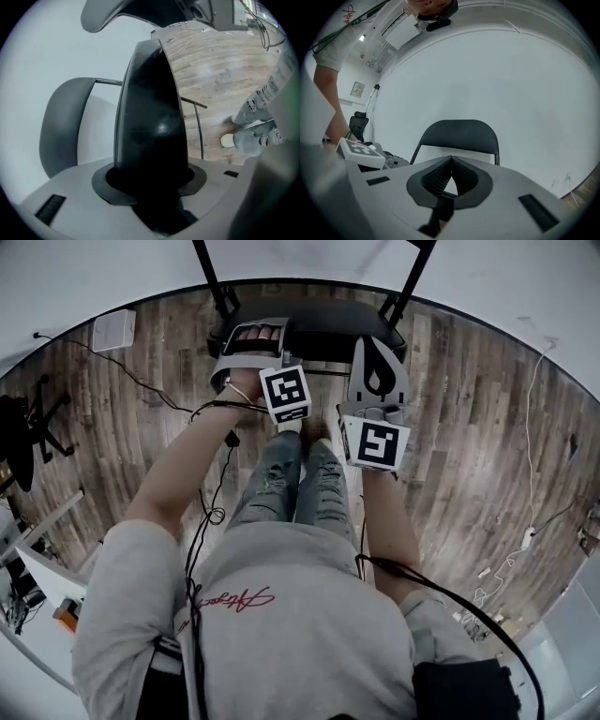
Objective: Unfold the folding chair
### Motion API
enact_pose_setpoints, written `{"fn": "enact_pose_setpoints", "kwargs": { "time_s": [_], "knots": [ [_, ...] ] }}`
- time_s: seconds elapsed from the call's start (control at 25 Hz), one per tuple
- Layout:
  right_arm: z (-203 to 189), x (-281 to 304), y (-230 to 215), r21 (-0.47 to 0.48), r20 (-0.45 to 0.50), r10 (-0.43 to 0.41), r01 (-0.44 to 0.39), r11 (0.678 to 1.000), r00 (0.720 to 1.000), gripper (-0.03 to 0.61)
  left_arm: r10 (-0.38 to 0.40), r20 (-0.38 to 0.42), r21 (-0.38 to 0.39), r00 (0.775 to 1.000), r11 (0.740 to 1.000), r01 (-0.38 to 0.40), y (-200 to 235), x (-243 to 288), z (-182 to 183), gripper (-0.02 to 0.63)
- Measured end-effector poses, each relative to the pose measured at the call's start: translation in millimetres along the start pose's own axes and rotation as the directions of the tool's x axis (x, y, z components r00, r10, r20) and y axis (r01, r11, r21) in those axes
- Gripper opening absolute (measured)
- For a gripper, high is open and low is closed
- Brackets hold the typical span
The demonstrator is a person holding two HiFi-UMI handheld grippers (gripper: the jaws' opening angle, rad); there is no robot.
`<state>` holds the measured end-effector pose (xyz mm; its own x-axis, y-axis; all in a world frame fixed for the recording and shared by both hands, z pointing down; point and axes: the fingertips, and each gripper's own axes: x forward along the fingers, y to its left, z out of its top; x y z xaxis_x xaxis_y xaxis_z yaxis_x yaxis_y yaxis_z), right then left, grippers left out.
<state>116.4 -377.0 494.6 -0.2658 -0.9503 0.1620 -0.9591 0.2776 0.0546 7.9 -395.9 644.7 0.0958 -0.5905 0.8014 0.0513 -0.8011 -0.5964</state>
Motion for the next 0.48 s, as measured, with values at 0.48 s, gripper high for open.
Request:
{"fn": "enact_pose_setpoints", "kwargs": {
  "time_s": [0.48],
  "knots": [
    [-86.6,-111.0,43.3,0.050,-0.005,0.016,-0.015,0.999,1.000,0.015,0.327,-0.046,0.017,0.944,0.945,-0.327,-132.8,-24.9,-5.5,0.236]
  ]
}}
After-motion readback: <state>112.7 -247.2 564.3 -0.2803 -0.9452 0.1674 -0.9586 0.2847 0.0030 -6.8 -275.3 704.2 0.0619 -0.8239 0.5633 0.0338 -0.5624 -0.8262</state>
